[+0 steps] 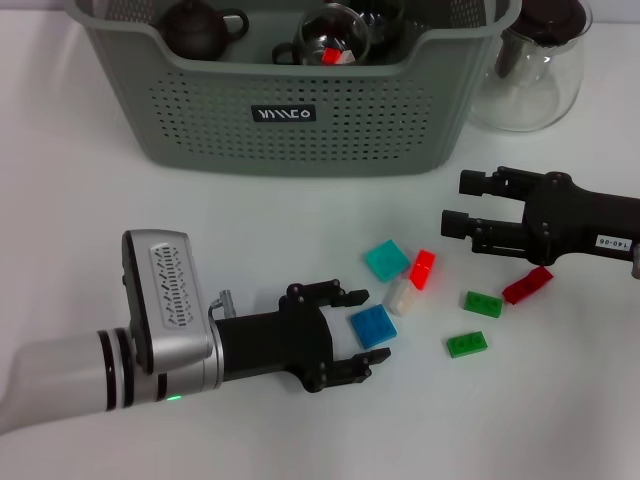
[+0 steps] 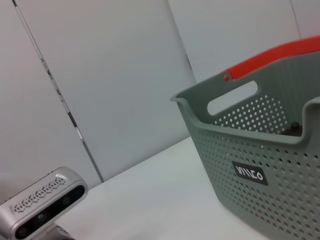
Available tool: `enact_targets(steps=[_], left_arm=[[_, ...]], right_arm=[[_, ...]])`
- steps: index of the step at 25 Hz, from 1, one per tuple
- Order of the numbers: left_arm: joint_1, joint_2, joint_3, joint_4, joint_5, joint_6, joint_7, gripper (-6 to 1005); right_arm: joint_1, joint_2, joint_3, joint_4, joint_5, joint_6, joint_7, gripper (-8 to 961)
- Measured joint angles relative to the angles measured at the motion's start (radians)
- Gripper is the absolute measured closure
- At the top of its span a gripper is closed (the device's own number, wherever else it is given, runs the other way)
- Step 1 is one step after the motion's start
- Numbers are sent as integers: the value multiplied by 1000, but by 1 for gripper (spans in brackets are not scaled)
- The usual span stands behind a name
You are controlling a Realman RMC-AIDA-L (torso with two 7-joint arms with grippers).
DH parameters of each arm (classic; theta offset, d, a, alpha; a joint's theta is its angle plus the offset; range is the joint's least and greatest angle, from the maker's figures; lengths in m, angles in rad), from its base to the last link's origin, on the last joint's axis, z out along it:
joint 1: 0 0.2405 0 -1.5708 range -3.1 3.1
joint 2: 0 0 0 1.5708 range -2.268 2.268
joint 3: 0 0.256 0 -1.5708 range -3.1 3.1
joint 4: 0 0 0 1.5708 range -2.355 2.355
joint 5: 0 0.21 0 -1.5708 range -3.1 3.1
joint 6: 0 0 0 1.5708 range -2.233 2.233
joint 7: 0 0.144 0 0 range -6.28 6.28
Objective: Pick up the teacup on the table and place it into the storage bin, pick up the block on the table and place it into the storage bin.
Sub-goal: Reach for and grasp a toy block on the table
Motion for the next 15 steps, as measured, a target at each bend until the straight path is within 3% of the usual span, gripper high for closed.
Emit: enact_targets(steps=[15], left_arm=[[6,0,-2,-5,-37,-26,33,318]], right_arm=[[0,0,0,0,0,1,0,159]])
